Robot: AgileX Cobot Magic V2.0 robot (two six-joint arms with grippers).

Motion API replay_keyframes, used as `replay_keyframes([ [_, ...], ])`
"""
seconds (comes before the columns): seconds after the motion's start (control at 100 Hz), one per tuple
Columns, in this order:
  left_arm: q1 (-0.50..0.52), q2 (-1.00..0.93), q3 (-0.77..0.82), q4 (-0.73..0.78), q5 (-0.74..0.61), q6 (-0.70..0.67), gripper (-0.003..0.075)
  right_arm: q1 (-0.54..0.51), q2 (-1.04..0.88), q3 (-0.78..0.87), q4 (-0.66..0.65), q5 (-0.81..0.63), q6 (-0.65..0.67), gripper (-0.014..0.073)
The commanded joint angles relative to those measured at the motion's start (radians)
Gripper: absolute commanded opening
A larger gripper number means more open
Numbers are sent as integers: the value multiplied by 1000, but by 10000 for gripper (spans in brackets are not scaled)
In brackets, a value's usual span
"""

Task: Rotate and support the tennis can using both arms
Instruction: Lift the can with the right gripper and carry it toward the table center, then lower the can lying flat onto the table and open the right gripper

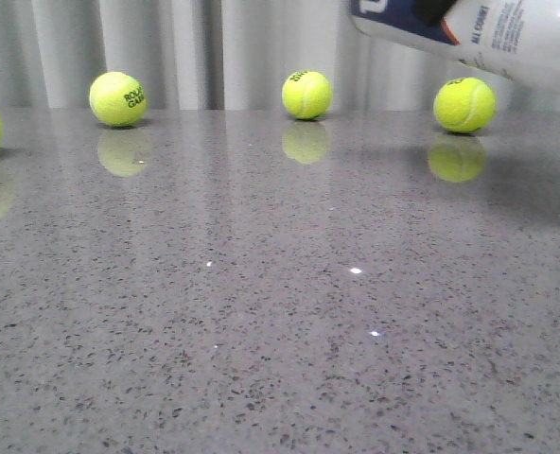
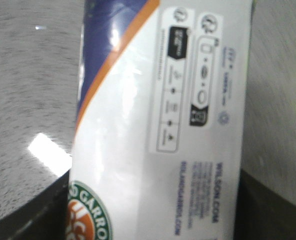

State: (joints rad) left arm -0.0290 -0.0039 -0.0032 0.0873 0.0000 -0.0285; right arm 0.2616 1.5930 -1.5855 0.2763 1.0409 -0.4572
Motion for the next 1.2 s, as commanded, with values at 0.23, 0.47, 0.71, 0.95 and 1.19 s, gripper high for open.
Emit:
replay_keyframes([
  [0.23,3,-38,48,2,-75,-11,-21,179,1,-55,16,-127,-636,262],
  [0.47,3,-38,48,2,-75,-11,-21,224,127,-55,15,-143,-772,262],
  [0.71,3,-38,48,2,-75,-11,-21,231,227,-55,10,-122,-808,262],
  [0.95,3,-38,48,2,-75,-11,-21,231,236,-55,10,-119,-808,406],
  [1.19,3,-38,48,2,-75,-11,-21,231,236,-55,19,-114,-805,631],
])
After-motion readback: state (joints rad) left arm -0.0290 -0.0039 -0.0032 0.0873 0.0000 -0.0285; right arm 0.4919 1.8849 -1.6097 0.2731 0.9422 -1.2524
